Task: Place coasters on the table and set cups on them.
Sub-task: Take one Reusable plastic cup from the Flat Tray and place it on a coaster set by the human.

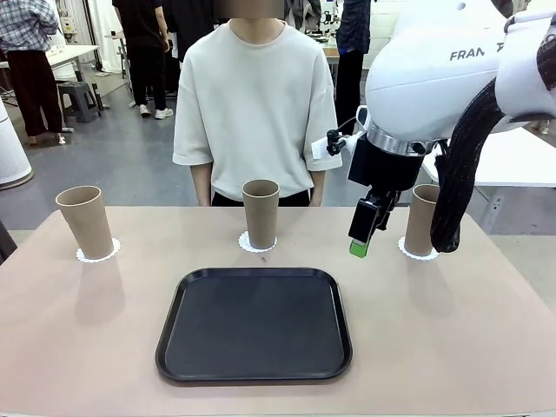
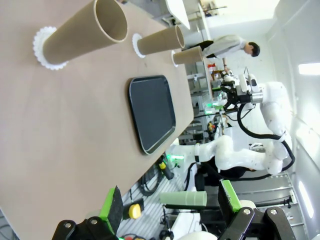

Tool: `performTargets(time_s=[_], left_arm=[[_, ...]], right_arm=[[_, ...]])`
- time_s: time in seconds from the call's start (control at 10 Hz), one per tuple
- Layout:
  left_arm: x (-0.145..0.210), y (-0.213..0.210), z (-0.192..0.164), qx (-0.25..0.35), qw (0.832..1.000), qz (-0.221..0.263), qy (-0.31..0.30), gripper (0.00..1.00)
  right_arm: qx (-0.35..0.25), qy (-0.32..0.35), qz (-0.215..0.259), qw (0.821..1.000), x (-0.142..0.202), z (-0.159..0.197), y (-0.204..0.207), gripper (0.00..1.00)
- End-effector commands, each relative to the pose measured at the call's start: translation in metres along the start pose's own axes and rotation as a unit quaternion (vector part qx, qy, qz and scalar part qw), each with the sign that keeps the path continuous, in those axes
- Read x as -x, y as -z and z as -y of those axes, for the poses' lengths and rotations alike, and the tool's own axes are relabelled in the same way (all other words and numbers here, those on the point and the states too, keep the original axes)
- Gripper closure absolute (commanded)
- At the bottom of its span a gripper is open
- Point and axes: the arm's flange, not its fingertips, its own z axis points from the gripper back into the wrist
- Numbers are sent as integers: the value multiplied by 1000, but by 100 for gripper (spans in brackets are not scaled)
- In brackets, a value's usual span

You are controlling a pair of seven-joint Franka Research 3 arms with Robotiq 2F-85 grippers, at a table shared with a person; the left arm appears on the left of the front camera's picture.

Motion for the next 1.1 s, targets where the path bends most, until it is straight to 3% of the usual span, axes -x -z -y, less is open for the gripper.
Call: performTargets(time_s=[0.0,1.0], left_arm=[[1,-1,1,0,1000,5,0,0],[1,-1,1,0,1000,5,0,0]], right_arm=[[1,-32,1,999,0,-1,-1,0],[-3,-22,3,1000,-1,-3,-1,0]])
